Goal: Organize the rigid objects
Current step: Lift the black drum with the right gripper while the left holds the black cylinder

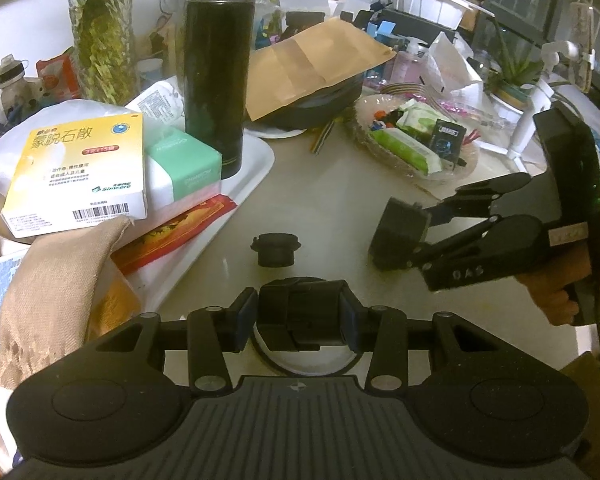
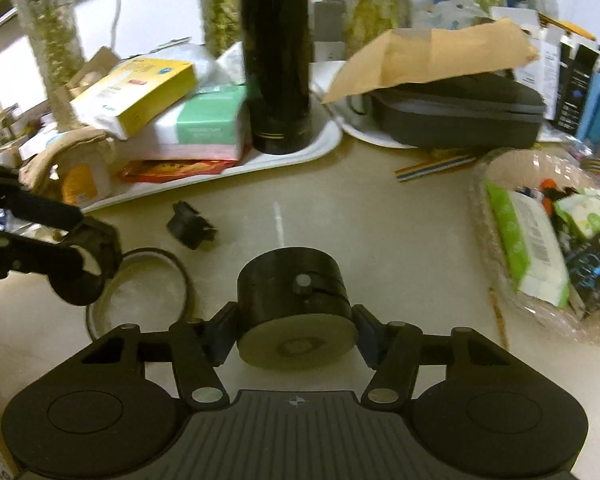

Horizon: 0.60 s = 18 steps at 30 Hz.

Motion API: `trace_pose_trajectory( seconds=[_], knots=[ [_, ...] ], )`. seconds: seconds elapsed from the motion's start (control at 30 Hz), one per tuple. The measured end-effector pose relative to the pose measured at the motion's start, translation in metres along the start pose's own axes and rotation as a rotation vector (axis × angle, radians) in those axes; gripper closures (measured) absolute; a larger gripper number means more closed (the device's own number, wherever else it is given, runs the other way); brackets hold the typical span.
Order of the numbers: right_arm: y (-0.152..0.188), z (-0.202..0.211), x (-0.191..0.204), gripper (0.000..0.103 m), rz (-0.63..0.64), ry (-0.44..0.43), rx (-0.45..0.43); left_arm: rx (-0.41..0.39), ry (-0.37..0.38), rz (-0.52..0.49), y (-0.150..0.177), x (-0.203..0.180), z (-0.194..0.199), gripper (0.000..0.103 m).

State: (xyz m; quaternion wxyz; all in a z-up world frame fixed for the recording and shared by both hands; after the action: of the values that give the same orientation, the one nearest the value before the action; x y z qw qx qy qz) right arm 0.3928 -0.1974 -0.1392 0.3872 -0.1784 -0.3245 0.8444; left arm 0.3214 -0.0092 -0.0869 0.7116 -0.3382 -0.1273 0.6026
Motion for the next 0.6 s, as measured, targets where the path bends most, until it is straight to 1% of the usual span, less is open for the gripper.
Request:
trace_pose_trajectory(
  seconds=[0.07,0.13,0.23,0.4,0.53,0.6],
  knots=[
    [0.001,0.003,-0.005,0.040,-0.022,0.000,0.005,-0.006,-0.001,0.005,0.000,0.001,0.001,0.060],
    [0.002,0.007,-0.007,0.041,-0.039,-0.022,0.002,-0.014,0.005,0.011,-0.001,0.001,0.003,0.060],
    [0.001,0.016,-0.003,0.041,-0.037,-0.039,-0.006,-0.018,0.006,0.012,0.001,0.000,0.004,0.060],
    [-0.001,0.033,0.005,0.041,-0.023,-0.036,-0.019,-0.025,-0.010,-0.017,0.004,-0.007,0.008,0.060],
    [0.001,0.052,0.007,0.041,-0.041,-0.029,-0.029,-0.023,-0.043,-0.044,0.009,-0.012,0.013,0.060],
    [0.004,0.061,0.008,0.041,-0.055,-0.027,-0.035,-0.025,-0.040,-0.041,0.011,-0.014,0.017,0.060]
  ],
)
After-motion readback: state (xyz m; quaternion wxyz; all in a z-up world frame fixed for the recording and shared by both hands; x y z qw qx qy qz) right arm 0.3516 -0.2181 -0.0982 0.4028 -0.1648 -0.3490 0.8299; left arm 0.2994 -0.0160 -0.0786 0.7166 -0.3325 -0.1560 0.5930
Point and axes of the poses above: each gripper's, at about its wrist camera, not at the fingertips, and z roughly against the way its jaws point, x to its left, y to its underside, the point moved 5 cm from there along -z, roughly the way its jaws point, and after that the axes turned 11 degrees about z, right-handed, at the moved point
